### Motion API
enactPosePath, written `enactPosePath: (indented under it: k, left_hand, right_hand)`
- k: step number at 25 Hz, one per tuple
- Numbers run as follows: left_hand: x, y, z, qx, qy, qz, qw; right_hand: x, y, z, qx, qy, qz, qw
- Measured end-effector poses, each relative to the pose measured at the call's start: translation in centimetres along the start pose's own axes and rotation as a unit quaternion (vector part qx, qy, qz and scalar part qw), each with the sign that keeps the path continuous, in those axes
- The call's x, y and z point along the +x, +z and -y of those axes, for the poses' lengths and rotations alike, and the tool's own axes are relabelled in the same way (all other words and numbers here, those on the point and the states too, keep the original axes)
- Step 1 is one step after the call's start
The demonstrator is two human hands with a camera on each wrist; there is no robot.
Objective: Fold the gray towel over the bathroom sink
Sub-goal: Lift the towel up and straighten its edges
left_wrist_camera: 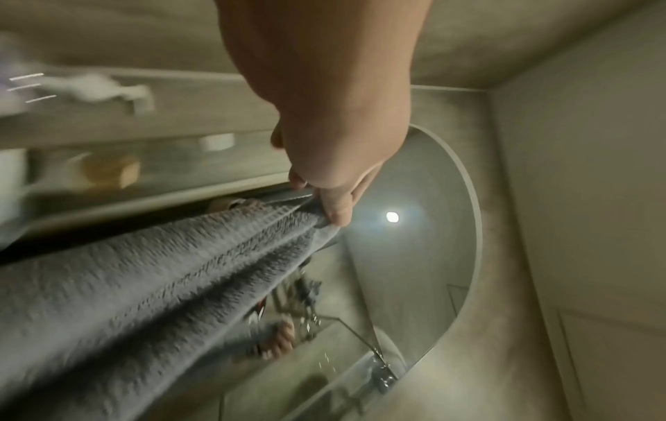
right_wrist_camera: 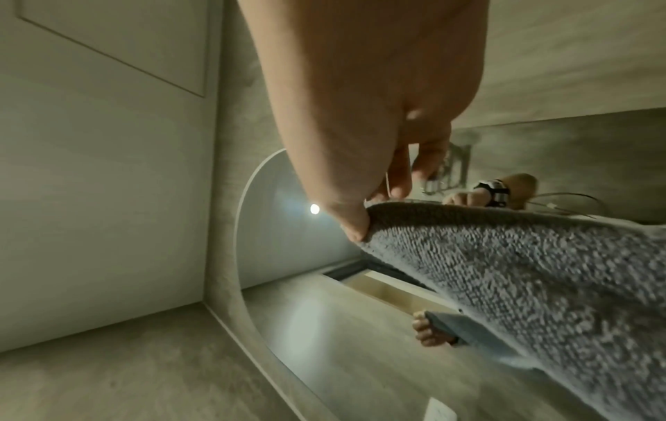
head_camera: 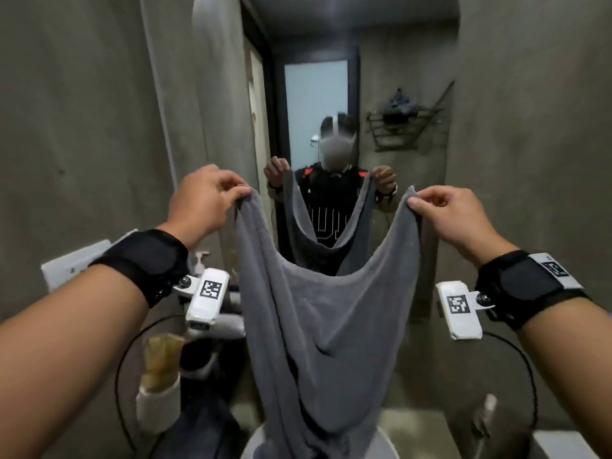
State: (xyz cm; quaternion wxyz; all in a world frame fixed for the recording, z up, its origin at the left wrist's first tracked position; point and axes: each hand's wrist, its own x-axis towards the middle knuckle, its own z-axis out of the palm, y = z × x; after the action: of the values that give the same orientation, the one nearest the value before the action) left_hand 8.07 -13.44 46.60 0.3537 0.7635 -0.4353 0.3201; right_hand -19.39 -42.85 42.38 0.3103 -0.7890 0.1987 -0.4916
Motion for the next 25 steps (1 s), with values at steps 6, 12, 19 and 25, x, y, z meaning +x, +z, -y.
enactPosePath:
  k: [6,12,19,25]
  left_hand:
    - [13.4,-10.7,-0.2,0.068,-0.056,-0.150,0.985]
    - [22.4,-21.0,-0.6,-0.129,-0.125,-0.239,0.954]
    - [23.1,-24.6,-2.2,0.071,-0.082,-0.268,0.957]
    - [21.4,-20.4,-2.1,0.037,-0.083,-0.151,0.984]
  right_hand:
    - [12.3,-5.4,8.8,0.301,0.076,-0.091,0.946]
    - [20.2,-11.8,17.0,0.288,-0.040,-0.145,0.946]
    - [23.0,-17.4,18.6,0.102,-0.130,-0.248,0.955]
    - [21.9,-17.7,17.1,-0.030,-0.124,-0.315,0.940]
